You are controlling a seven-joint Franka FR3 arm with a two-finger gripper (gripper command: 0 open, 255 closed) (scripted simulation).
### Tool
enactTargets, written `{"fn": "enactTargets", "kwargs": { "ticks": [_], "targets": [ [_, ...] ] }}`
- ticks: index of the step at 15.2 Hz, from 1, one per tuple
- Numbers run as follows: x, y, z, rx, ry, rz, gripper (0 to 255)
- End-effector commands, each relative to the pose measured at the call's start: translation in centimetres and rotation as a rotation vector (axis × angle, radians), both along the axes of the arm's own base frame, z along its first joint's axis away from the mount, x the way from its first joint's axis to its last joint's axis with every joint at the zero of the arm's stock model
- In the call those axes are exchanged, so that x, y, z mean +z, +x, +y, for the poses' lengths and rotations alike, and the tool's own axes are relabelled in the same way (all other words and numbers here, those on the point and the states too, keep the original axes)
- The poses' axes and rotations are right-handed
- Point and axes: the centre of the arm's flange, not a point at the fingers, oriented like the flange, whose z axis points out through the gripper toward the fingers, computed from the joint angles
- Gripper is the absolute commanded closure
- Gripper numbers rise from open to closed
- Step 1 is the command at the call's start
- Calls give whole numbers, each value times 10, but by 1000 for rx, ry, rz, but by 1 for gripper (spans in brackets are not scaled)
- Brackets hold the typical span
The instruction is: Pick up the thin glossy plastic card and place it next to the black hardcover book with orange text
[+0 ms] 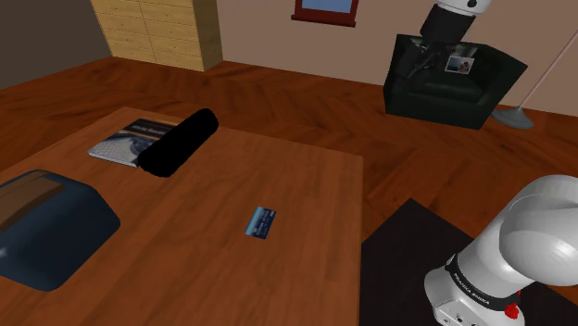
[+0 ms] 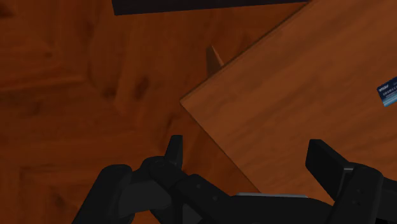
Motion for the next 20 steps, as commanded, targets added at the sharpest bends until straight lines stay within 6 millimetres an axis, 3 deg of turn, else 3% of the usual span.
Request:
{"fn": "enactTargets", "kwargs": {
  "ticks": [1,11,20],
  "targets": [
    [0,0,0,0,0,0,0],
    [-63,-35,135,-252,-74,-108,0],
    [-131,-31,255,-479,-142,-205,0]
  ]
}}
